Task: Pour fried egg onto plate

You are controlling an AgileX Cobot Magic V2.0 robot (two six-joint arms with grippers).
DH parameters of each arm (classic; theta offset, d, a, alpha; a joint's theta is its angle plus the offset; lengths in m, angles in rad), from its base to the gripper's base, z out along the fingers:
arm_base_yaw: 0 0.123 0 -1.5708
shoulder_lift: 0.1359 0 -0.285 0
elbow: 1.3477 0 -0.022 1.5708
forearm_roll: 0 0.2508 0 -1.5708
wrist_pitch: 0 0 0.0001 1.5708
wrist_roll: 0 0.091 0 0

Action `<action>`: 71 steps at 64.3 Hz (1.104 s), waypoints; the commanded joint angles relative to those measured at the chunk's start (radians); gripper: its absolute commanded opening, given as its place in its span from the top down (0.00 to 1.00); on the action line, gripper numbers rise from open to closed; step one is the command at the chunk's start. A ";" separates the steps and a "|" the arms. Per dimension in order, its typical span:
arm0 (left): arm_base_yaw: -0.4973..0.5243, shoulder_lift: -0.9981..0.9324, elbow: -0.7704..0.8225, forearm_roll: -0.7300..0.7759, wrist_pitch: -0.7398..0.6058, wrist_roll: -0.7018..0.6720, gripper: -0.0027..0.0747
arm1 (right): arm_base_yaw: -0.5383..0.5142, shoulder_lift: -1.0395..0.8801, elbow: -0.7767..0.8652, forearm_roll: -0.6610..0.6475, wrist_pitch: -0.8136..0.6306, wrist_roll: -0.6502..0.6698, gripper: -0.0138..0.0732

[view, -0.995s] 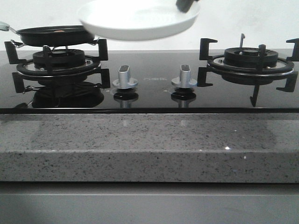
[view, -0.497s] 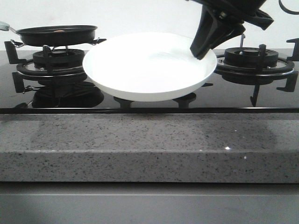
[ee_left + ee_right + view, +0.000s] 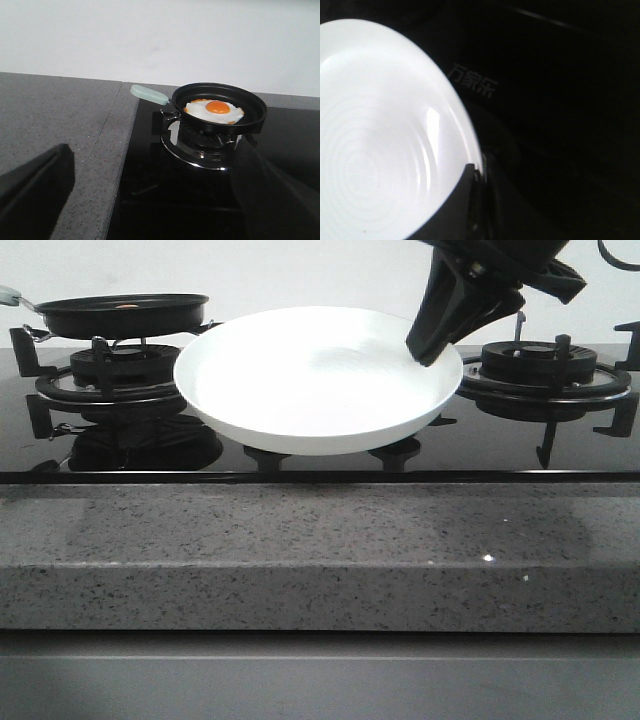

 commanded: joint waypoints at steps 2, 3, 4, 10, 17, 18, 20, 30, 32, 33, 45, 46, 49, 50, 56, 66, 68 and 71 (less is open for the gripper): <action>-0.007 0.011 -0.036 -0.002 -0.079 -0.005 0.16 | 0.001 -0.049 -0.025 0.036 -0.031 -0.008 0.92; -0.007 0.011 -0.036 -0.002 -0.079 -0.005 0.16 | 0.001 -0.049 -0.025 0.036 -0.031 -0.008 0.92; -0.007 0.011 -0.036 -0.002 -0.081 -0.005 0.16 | 0.001 -0.049 -0.025 0.036 -0.031 -0.008 0.92; -0.007 0.011 -0.036 -0.010 -0.086 -0.005 0.16 | 0.001 -0.049 -0.025 0.036 -0.031 -0.008 0.92; -0.007 0.011 -0.036 -0.017 -0.083 -0.005 0.15 | 0.001 -0.048 -0.025 0.036 -0.031 -0.008 0.92; -0.007 0.014 -0.036 -0.020 -0.080 -0.005 0.15 | 0.001 -0.048 -0.025 0.036 -0.031 -0.008 0.92; -0.007 0.016 -0.036 -0.029 -0.080 -0.005 0.15 | 0.001 -0.046 -0.025 0.036 -0.031 -0.008 0.92; -0.005 0.070 -0.075 -0.122 -0.070 -0.099 0.15 | 0.001 -0.046 -0.025 0.036 -0.031 -0.008 0.92; -0.005 0.088 -0.089 -0.132 -0.070 -0.128 0.15 | 0.001 -0.046 -0.025 0.036 -0.031 -0.008 0.92; -0.005 0.098 -0.096 -0.138 -0.070 -0.141 0.15 | 0.001 -0.046 -0.025 0.036 -0.031 -0.008 0.92; 0.027 0.268 -0.229 -0.173 0.020 -0.221 0.15 | 0.001 -0.046 -0.025 0.036 -0.031 -0.008 0.92; 0.033 0.284 -0.241 -0.179 0.031 -0.221 0.15 | 0.001 -0.046 -0.025 0.036 -0.031 -0.008 0.92; 0.061 0.353 -0.293 -0.215 0.069 -0.221 0.15 | 0.001 -0.046 -0.025 0.036 -0.031 -0.008 0.92; 0.068 0.371 -0.305 -0.223 0.078 -0.221 0.15 | 0.001 -0.046 -0.025 0.036 -0.031 -0.008 0.92; 0.124 0.483 -0.383 -0.269 0.123 -0.221 0.15 | 0.001 -0.046 -0.025 0.036 -0.031 -0.008 0.92; 0.216 0.645 -0.487 -0.429 0.185 -0.131 0.15 | 0.001 -0.046 -0.025 0.036 -0.031 -0.008 0.92; 0.232 0.673 -0.504 -0.490 0.202 -0.085 0.15 | 0.001 -0.046 -0.025 0.036 -0.031 -0.008 0.92; 0.260 0.722 -0.536 -0.642 0.242 0.024 0.15 | 0.001 -0.046 -0.025 0.036 -0.031 -0.008 0.92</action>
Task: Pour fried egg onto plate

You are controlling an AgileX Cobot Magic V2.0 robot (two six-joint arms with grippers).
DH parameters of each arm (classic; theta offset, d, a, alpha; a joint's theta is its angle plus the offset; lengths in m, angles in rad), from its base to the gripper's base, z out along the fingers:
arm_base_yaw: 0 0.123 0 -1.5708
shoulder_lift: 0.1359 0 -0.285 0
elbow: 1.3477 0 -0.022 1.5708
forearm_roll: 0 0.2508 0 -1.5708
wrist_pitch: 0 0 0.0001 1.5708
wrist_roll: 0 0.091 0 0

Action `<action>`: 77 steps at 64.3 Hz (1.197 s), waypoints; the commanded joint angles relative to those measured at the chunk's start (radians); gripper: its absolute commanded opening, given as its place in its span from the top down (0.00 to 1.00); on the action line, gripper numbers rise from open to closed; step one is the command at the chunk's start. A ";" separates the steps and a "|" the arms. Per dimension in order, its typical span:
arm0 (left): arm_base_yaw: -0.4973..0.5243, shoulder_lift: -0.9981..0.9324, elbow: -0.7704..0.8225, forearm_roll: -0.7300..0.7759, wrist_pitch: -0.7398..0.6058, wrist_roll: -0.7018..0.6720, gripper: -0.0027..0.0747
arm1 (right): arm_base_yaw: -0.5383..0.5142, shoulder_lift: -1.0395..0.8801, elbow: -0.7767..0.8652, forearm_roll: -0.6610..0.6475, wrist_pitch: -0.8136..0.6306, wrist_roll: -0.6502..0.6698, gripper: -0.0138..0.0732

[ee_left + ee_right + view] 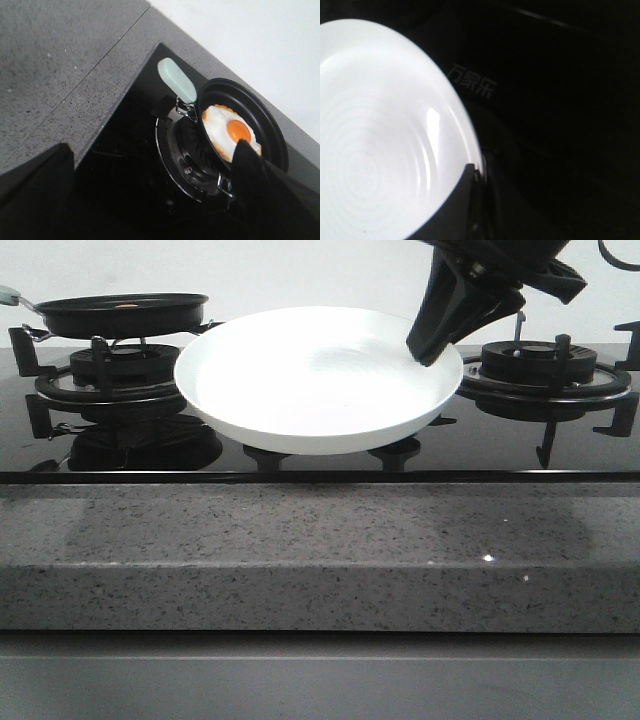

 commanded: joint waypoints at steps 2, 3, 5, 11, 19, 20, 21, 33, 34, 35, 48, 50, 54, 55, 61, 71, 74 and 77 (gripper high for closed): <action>0.061 0.087 -0.091 -0.302 0.029 0.220 0.15 | 0.001 -0.046 -0.025 0.035 -0.031 -0.006 0.92; 0.069 0.101 -0.101 -0.345 0.051 0.256 0.15 | 0.001 -0.046 -0.025 0.035 -0.031 -0.006 0.92; 0.086 0.129 -0.112 -0.449 0.082 0.320 0.15 | 0.001 -0.046 -0.025 0.035 -0.031 -0.006 0.92; 0.134 0.211 -0.140 -0.625 0.148 0.433 0.15 | 0.001 -0.046 -0.025 0.035 -0.031 -0.006 0.92; 0.173 0.329 -0.191 -0.749 0.198 0.510 0.15 | 0.001 -0.046 -0.025 0.035 -0.031 -0.006 0.92; 0.173 0.346 -0.198 -0.760 0.206 0.524 0.15 | 0.001 -0.046 -0.025 0.035 -0.031 -0.006 0.92; 0.173 0.357 -0.205 -0.771 0.215 0.534 0.15 | 0.001 -0.046 -0.025 0.035 -0.031 -0.006 0.92; 0.173 0.491 -0.311 -0.863 0.332 0.578 0.15 | 0.001 -0.046 -0.025 0.035 -0.031 -0.006 0.92; 0.173 0.506 -0.323 -0.865 0.343 0.578 0.15 | 0.001 -0.046 -0.025 0.035 -0.031 -0.006 0.92; 0.173 0.515 -0.331 -0.870 0.349 0.578 0.15 | 0.001 -0.046 -0.025 0.035 -0.031 -0.006 0.92; 0.167 0.627 -0.430 -0.891 0.428 0.578 0.15 | 0.001 -0.046 -0.025 0.035 -0.031 -0.006 0.92; 0.162 0.642 -0.445 -0.891 0.438 0.578 0.15 | 0.001 -0.046 -0.025 0.035 -0.031 -0.006 0.92; 0.151 0.663 -0.467 -0.894 0.447 0.576 0.15 | 0.001 -0.046 -0.025 0.035 -0.031 -0.006 0.92; 0.148 0.669 -0.474 -0.894 0.447 0.576 0.15 | 0.001 -0.046 -0.025 0.035 -0.031 -0.006 0.92; 0.129 0.694 -0.503 -0.896 0.447 0.576 0.17 | 0.001 -0.046 -0.025 0.035 -0.031 -0.006 0.92; 0.109 0.720 -0.532 -0.896 0.438 0.576 0.26 | 0.001 -0.046 -0.025 0.035 -0.031 -0.006 0.92; 0.109 0.724 -0.534 -0.896 0.438 0.576 0.30 | 0.001 -0.046 -0.025 0.035 -0.031 -0.006 0.92; 0.109 0.724 -0.534 -0.896 0.438 0.574 0.36 | 0.001 -0.046 -0.025 0.035 -0.031 -0.006 0.92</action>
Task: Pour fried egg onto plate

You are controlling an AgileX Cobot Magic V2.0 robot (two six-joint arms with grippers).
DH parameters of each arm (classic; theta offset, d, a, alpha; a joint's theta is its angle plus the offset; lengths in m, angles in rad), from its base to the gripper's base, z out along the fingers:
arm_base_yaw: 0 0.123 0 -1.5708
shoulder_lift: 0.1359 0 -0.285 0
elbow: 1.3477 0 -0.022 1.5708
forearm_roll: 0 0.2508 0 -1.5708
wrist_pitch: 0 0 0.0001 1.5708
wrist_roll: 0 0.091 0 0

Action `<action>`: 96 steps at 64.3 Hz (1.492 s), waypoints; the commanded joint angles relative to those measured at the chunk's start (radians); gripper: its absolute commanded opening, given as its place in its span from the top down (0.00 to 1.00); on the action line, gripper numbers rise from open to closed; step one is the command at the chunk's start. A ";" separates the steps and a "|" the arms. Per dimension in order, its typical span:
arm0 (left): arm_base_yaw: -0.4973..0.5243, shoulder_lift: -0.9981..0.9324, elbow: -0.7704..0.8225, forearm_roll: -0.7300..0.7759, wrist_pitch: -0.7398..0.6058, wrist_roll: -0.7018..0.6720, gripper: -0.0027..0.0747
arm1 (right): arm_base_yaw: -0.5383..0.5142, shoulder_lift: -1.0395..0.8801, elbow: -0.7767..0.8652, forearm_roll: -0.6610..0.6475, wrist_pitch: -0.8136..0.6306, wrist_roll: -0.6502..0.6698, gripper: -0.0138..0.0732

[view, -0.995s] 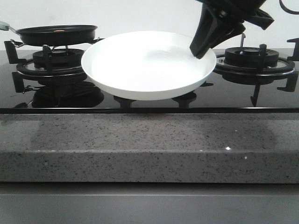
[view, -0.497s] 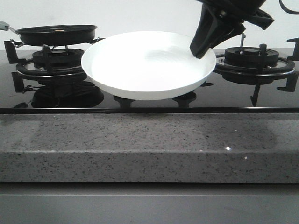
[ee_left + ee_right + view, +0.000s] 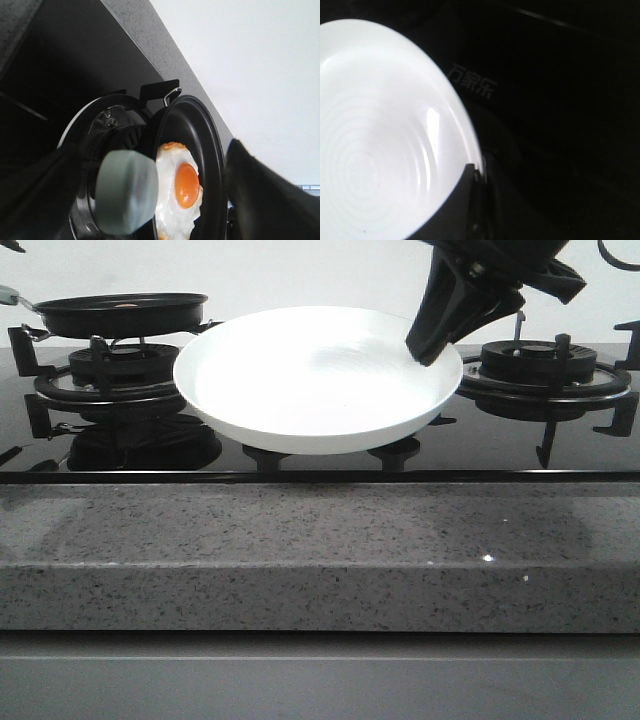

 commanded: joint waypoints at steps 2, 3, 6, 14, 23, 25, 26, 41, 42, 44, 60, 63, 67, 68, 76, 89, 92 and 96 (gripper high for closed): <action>-0.002 -0.044 -0.037 -0.066 0.017 0.002 0.39 | 0.001 -0.046 -0.025 0.033 -0.031 -0.006 0.92; -0.002 -0.044 -0.037 -0.066 0.017 0.002 0.41 | 0.001 -0.046 -0.025 0.033 -0.031 -0.006 0.92; -0.002 -0.044 -0.037 -0.066 0.017 0.002 0.47 | 0.001 -0.046 -0.025 0.033 -0.031 -0.006 0.92; 0.000 -0.044 -0.037 -0.065 0.024 0.002 0.62 | 0.000 -0.046 -0.025 0.033 -0.031 -0.006 0.92; 0.000 -0.044 -0.037 -0.062 0.036 0.002 0.80 | 0.000 -0.046 -0.025 0.033 -0.031 -0.006 0.92; 0.000 -0.044 -0.037 -0.062 0.039 0.002 0.85 | 0.000 -0.046 -0.025 0.033 -0.031 -0.006 0.92; 0.000 -0.044 -0.037 -0.062 0.042 0.002 0.87 | 0.000 -0.046 -0.025 0.033 -0.031 -0.006 0.92; 0.004 -0.044 -0.037 -0.099 0.088 -0.025 0.99 | 0.000 -0.046 -0.025 0.033 -0.031 -0.006 0.92; 0.005 -0.044 -0.037 -0.110 0.095 -0.025 0.99 | 0.000 -0.046 -0.025 0.033 -0.031 -0.006 0.92; 0.010 -0.044 -0.037 -0.144 0.118 -0.025 0.99 | 0.000 -0.046 -0.025 0.033 -0.031 -0.006 0.92; 0.022 -0.055 -0.037 -0.446 0.301 -0.023 0.99 | 0.000 -0.046 -0.025 0.033 -0.030 -0.006 0.92; 0.022 -0.067 -0.037 -0.450 0.301 -0.023 0.99 | 0.000 -0.046 -0.025 0.033 -0.030 -0.006 0.92; 0.022 -0.087 -0.037 -0.446 0.301 -0.021 0.99 | 0.000 -0.046 -0.025 0.033 -0.030 -0.006 0.92; 0.022 -0.092 -0.037 -0.443 0.301 -0.021 0.99 | 0.000 -0.046 -0.025 0.033 -0.030 -0.006 0.92; 0.016 -0.141 -0.037 -0.381 0.303 -0.005 0.99 | 0.000 -0.046 -0.025 0.033 -0.030 -0.006 0.92; -0.035 -0.242 -0.037 -0.223 0.226 0.013 0.99 | 0.000 -0.046 -0.025 0.033 -0.032 -0.006 0.92; -0.055 -0.268 -0.037 -0.169 0.197 0.013 0.99 | 0.000 -0.046 -0.025 0.033 -0.032 -0.006 0.92; -0.084 -0.296 -0.037 -0.105 0.172 0.013 0.99 | 0.000 -0.046 -0.025 0.033 -0.031 -0.006 0.92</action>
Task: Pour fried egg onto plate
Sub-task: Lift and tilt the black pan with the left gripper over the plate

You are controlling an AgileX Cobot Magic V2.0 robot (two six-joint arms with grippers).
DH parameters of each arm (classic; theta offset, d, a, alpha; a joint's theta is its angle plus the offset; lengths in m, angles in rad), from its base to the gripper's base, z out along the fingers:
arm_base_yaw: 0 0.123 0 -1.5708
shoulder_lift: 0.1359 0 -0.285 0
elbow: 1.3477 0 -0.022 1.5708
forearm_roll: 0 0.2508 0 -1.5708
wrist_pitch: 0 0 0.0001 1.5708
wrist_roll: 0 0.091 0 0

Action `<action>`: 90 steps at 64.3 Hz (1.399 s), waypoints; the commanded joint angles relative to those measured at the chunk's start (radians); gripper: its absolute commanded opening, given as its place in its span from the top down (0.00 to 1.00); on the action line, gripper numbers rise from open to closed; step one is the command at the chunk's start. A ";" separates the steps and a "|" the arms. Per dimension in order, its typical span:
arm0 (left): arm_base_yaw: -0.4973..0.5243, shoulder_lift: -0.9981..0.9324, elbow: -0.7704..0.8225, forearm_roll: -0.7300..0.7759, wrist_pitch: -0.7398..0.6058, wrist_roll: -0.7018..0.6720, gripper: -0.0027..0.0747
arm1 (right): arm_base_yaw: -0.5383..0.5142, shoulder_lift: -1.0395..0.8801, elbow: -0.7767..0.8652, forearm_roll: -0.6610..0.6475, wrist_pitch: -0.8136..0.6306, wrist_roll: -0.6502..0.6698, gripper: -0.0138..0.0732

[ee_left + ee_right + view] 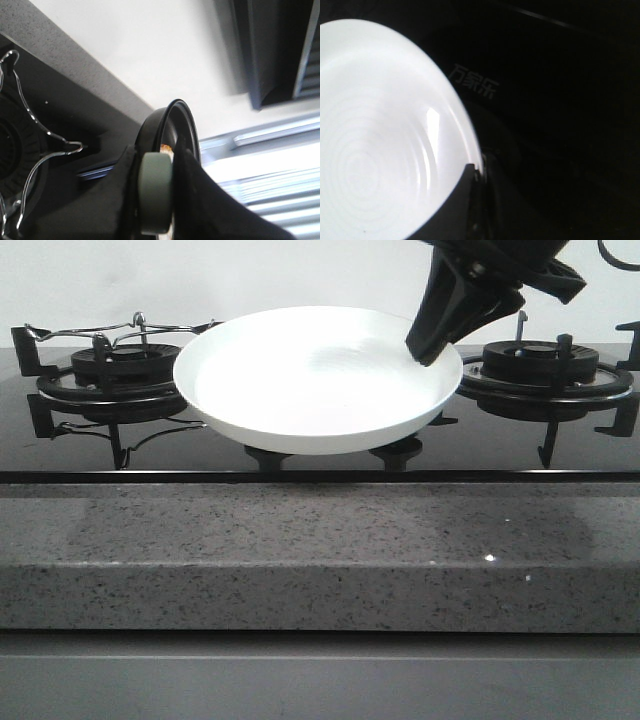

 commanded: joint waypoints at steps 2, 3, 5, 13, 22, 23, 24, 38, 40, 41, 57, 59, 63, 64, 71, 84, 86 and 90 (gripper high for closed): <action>-0.056 -0.105 -0.031 0.016 -0.029 -0.002 0.99 | 0.000 -0.046 -0.025 0.033 -0.031 -0.006 0.92; -0.070 -0.114 -0.031 0.032 -0.037 -0.002 0.99 | 0.000 -0.046 -0.025 0.033 -0.031 -0.006 0.92; -0.084 -0.125 -0.031 0.064 -0.053 -0.002 0.99 | 0.000 -0.046 -0.025 0.033 -0.031 -0.006 0.92; -0.190 -0.194 -0.031 0.203 -0.164 0.024 0.99 | 0.000 -0.046 -0.025 0.033 -0.031 -0.006 0.92; -0.288 -0.254 -0.031 0.318 -0.261 0.068 0.99 | 0.000 -0.046 -0.025 0.033 -0.031 -0.006 0.92; -0.299 -0.260 -0.031 0.334 -0.278 0.068 0.99 | 0.000 -0.046 -0.025 0.033 -0.031 -0.006 0.92; -0.309 -0.266 -0.031 0.352 -0.288 0.068 0.99 | 0.000 -0.046 -0.025 0.033 -0.031 -0.006 0.92; -0.493 -0.335 -0.027 0.616 -0.409 0.068 0.99 | 0.000 -0.046 -0.025 0.033 -0.031 -0.006 0.92; -0.511 -0.340 -0.024 0.646 -0.420 0.068 0.99 | 0.000 -0.046 -0.025 0.033 -0.031 -0.006 0.92; -0.528 -0.343 -0.022 0.661 -0.427 0.068 0.99 | 0.000 -0.046 -0.025 0.033 -0.031 -0.006 0.92; -0.713 -0.391 0.041 0.875 -0.586 0.068 0.99 | 0.000 -0.046 -0.025 0.033 -0.031 -0.006 0.92; -0.725 -0.394 0.049 0.901 -0.602 0.068 0.99 | 0.000 -0.046 -0.025 0.033 -0.031 -0.006 0.92; -0.764 -0.402 0.061 0.952 -0.633 0.068 0.99 | 0.000 -0.046 -0.025 0.033 -0.031 -0.006 0.92; -0.771 -0.404 0.063 0.962 -0.639 0.068 0.99 | 0.000 -0.046 -0.025 0.033 -0.031 -0.006 0.92; -0.820 -0.416 0.083 1.028 -0.687 0.068 0.99 | 0.000 -0.046 -0.025 0.033 -0.031 -0.006 0.92; -0.879 -0.431 0.102 1.115 -0.735 0.064 0.99 | 0.000 -0.046 -0.025 0.033 -0.031 -0.006 0.92; -0.881 -0.431 0.102 1.117 -0.735 0.064 0.99 | 0.000 -0.046 -0.025 0.033 -0.031 -0.006 0.92; -0.881 -0.431 0.102 1.117 -0.735 0.064 0.99 | 0.000 -0.046 -0.025 0.033 -0.031 -0.006 0.92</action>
